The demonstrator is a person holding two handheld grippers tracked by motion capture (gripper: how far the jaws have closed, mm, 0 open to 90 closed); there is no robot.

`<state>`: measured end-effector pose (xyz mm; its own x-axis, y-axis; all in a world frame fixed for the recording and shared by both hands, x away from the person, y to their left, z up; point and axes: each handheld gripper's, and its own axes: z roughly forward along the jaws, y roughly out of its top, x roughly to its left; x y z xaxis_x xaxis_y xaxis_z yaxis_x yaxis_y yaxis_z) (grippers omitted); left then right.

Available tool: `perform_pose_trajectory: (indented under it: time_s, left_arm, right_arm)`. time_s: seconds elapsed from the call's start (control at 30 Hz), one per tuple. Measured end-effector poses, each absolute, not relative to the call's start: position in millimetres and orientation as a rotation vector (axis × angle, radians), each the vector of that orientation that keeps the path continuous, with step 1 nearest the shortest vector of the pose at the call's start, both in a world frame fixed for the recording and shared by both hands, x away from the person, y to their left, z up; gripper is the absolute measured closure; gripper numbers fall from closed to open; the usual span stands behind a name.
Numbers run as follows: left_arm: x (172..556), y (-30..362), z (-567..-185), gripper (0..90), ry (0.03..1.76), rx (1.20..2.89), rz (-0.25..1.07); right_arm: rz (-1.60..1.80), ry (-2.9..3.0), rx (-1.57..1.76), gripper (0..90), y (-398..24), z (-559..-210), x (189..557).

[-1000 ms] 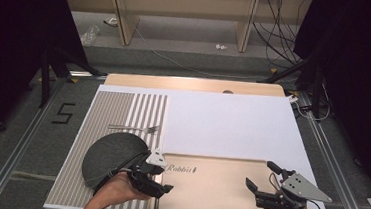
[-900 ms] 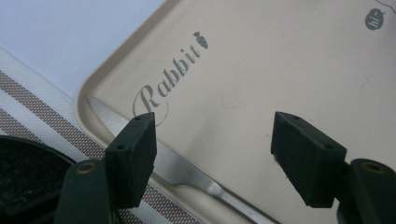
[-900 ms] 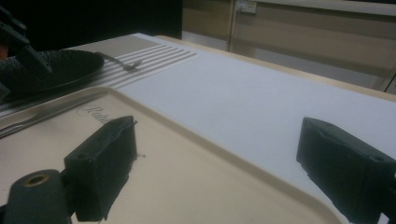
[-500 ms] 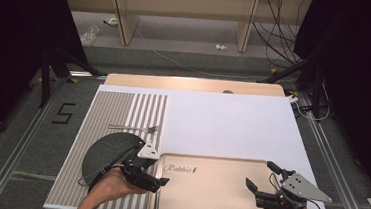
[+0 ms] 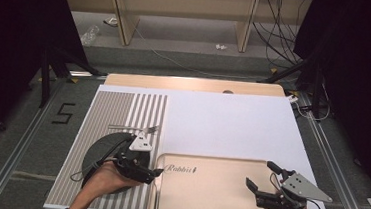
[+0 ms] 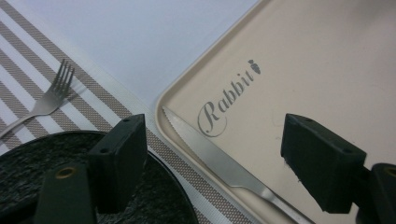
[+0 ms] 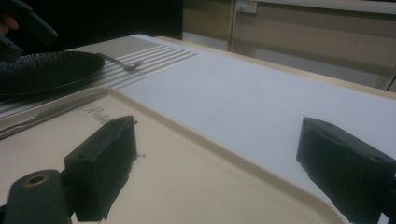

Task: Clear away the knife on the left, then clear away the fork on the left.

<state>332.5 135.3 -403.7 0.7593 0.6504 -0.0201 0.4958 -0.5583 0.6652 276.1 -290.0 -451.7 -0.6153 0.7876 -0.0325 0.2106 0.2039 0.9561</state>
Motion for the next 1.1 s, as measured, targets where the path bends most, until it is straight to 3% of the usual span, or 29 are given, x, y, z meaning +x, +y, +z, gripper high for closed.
perform_pose_trajectory:
  time_s: [1.1]
  left_arm:
    - [351, 163, -394, 21.4, 0.968, 2.15, 0.327]
  right_arm:
    - [1.439, 1.945, 0.947, 12.8, -293, -453, 276]
